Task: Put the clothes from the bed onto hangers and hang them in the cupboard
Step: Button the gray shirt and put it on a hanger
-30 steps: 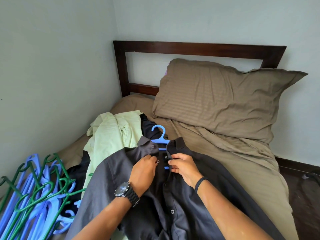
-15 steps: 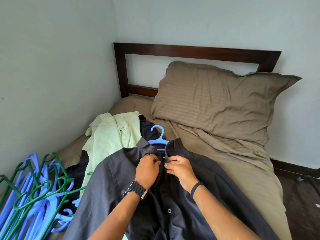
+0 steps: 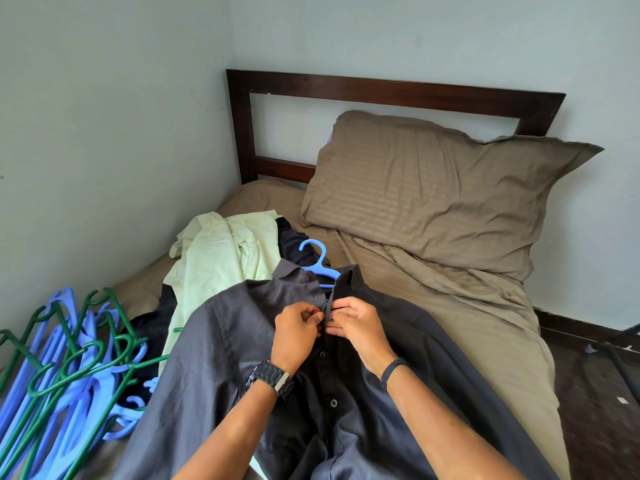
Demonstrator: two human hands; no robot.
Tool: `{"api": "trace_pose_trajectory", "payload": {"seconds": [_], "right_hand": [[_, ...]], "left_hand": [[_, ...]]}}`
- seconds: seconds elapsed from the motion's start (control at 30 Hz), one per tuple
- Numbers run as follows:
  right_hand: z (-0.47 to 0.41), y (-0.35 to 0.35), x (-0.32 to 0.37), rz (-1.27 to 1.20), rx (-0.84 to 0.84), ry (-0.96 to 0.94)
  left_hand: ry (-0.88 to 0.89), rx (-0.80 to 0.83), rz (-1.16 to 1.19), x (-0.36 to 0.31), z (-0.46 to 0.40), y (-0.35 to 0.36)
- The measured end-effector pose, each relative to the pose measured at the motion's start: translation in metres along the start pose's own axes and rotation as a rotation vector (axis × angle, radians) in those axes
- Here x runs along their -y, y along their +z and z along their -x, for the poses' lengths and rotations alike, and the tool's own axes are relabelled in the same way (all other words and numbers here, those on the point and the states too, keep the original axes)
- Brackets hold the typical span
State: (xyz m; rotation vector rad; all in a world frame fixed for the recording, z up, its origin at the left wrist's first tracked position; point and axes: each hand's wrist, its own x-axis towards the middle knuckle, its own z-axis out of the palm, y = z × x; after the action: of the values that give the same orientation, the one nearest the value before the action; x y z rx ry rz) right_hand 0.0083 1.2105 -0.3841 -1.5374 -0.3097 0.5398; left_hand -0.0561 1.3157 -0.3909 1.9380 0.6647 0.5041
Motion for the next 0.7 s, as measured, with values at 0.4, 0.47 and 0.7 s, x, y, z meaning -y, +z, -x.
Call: {"api": "trace_pose_trajectory", "payload": {"seconds": [0.4, 0.47, 0.7], "right_hand": [[0.0, -0.003, 0.002, 0.065, -0.061, -0.066], [0.0, -0.003, 0.002, 0.124, -0.08, -0.083], [-0.001, -0.007, 0.002, 0.138, -0.066, -0.09]], "left_hand": [[0.086, 0.025, -0.027, -0.008, 0.009, -0.001], [0.091, 0.039, -0.004, -0.011, 0.014, -0.001], [0.093, 0.007, -0.018, -0.004, 0.012, 0.001]]}}
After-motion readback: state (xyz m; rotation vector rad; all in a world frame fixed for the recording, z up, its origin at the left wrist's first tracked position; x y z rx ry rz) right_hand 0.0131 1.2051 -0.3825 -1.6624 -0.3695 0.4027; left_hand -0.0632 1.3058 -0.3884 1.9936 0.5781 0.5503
